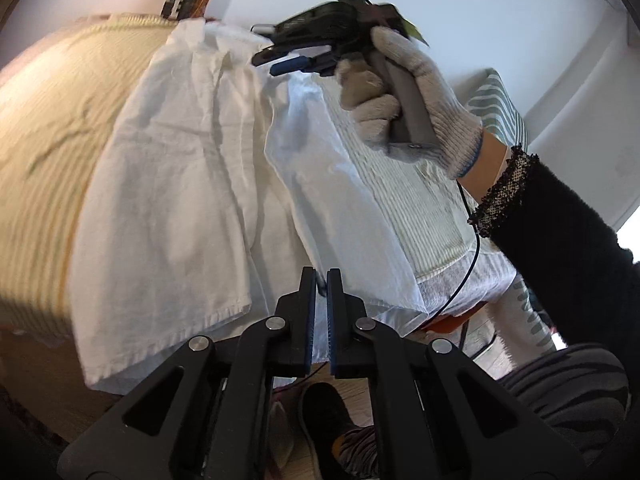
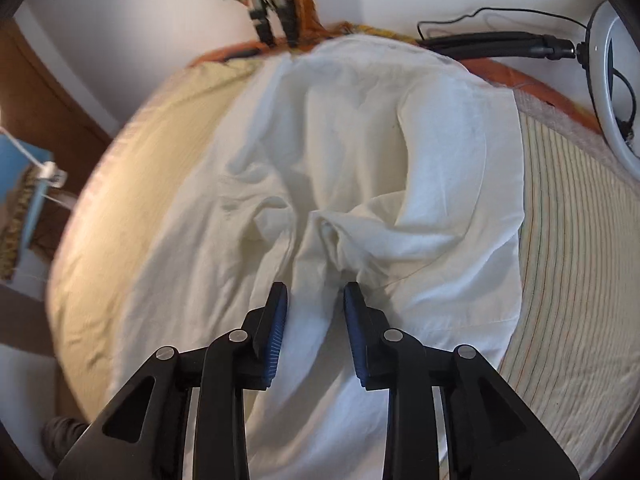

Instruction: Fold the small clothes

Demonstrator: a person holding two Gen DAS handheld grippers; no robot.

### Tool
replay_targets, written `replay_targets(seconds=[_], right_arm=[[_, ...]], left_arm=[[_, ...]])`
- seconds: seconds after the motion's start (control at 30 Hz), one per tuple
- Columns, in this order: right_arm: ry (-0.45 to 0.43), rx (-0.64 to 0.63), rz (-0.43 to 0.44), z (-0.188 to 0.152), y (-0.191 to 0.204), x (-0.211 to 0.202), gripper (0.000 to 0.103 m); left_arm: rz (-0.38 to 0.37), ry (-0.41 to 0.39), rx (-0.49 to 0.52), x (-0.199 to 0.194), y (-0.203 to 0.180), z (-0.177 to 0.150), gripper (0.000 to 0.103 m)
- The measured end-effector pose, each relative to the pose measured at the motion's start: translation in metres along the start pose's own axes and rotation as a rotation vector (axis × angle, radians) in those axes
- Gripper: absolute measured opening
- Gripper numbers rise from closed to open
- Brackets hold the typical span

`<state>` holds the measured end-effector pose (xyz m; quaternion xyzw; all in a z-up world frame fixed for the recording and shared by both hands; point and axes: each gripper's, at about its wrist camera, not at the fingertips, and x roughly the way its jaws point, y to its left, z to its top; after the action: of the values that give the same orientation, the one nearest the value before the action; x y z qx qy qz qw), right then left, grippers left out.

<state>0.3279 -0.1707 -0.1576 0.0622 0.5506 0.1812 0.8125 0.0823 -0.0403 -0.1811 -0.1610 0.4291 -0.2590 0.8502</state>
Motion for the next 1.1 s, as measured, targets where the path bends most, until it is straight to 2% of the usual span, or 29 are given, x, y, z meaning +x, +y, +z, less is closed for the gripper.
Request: replay_targets(seconds=[0.07,0.1,0.17,0.27,0.33,0.57,0.67,0.73,0.77,1.0,1.03,1.07,1.1], right_arm=[[-0.054,0.024,0.101,-0.005,-0.014,-0.028,0.028],[-0.086,0.043,0.109,-0.007,-0.023,-0.041,0.028],[-0.118,0.074,0.081,-0.009,-0.041,-0.056,0.028],[-0.136,0.139,-0.013,-0.006,-0.070,-0.061,0.028],[-0.136,0.198,-0.013,-0.002,-0.084,-0.056,0.028],[-0.082,0.239,-0.070,0.004,-0.107,-0.021,0.028],[-0.101,0.327,0.014,0.004,-0.130,-0.014,0.028],[-0.127,0.397,0.074,0.010,-0.149,-0.010,0.036],[-0.137,0.414,0.082,0.013,-0.155,-0.008,0.036],[-0.147,0.435,0.168,0.043,-0.174,0.017,0.036],[-0.150,0.431,0.178,0.045,-0.173,0.020,0.034],[-0.148,0.427,0.172,0.047,-0.172,0.022,0.025],[-0.140,0.418,0.162,0.049,-0.170,0.026,0.007]], left_arm=[[0.024,-0.034,0.036,-0.012,-0.004,0.002,0.001],[0.027,-0.047,0.048,-0.019,-0.004,0.004,0.001],[0.022,-0.057,0.042,-0.023,-0.004,0.008,0.001],[0.024,-0.049,0.066,-0.010,-0.007,0.019,0.001],[0.012,-0.042,0.088,0.004,-0.012,0.024,0.001],[-0.048,0.072,0.133,0.048,-0.020,0.020,0.001],[-0.060,0.112,0.150,0.055,-0.024,0.011,0.001],[-0.059,0.125,0.170,0.057,-0.028,0.007,0.001],[-0.055,0.129,0.183,0.058,-0.029,0.006,0.001],[-0.066,0.147,0.203,0.068,-0.027,0.003,0.001],[-0.065,0.147,0.208,0.069,-0.027,0.003,0.001],[-0.066,0.146,0.210,0.070,-0.026,0.003,0.001],[-0.070,0.146,0.213,0.071,-0.026,0.003,0.001]])
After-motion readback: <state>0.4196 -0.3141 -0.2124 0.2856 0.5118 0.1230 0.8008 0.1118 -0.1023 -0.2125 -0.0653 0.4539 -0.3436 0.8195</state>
